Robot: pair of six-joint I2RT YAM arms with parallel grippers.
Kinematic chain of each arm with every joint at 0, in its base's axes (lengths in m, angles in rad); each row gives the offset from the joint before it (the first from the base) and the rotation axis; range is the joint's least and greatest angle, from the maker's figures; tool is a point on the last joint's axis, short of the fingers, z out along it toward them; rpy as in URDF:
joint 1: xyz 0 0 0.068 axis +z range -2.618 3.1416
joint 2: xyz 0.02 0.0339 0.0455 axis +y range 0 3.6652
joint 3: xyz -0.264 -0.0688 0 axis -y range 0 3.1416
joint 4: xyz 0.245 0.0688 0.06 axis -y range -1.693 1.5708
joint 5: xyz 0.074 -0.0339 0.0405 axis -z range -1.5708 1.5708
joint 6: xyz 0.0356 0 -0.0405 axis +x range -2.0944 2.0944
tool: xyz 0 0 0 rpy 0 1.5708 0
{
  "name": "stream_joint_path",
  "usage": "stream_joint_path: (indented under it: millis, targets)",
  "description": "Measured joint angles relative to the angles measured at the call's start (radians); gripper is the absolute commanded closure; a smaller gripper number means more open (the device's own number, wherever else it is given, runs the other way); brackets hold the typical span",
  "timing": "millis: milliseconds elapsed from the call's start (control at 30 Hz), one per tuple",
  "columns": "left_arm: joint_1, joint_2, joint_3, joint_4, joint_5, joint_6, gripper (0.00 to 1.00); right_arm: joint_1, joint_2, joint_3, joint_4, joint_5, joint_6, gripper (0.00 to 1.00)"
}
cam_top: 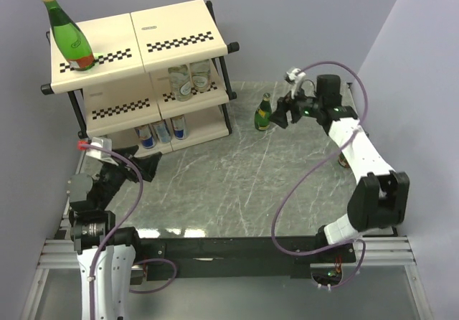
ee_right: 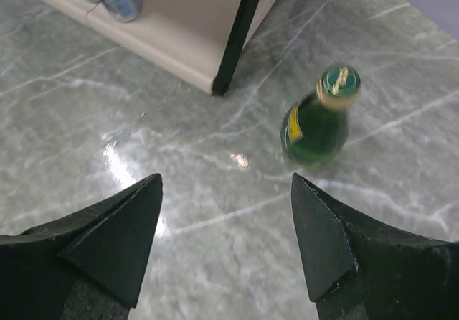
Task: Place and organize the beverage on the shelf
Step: Pick up the drink from the center of the board.
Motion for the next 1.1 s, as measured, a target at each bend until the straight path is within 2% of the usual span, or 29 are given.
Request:
stream_joint_path:
  millis: [267, 533, 700, 1000, 1100]
  targets:
    - [-0.011, -0.084, -0.058, -0.026, -0.013, 0.022, 0.0, 0.125, 0.176, 0.127, 0.064, 0.25, 0.081, 0.21]
    - [-0.012, -0.065, -0.06, -0.025, -0.011, 0.027, 0.01, 0.141, 0.267, 0.19, 0.117, 0.438, 0.163, 0.23]
    - [-0.012, -0.063, -0.062, -0.024, -0.011, 0.029, 0.0, 0.141, 0.336, 0.249, 0.125, 0.475, 0.214, 0.26]
    - [-0.012, -0.063, -0.064, -0.024, -0.004, 0.029, 0.01, 0.141, 0.438, 0.346, 0.121, 0.485, 0.3, 0.41]
    - [-0.012, -0.062, -0.065, -0.023, 0.0, 0.028, 0.0, 0.141, 0.444, 0.346, 0.121, 0.496, 0.315, 0.43]
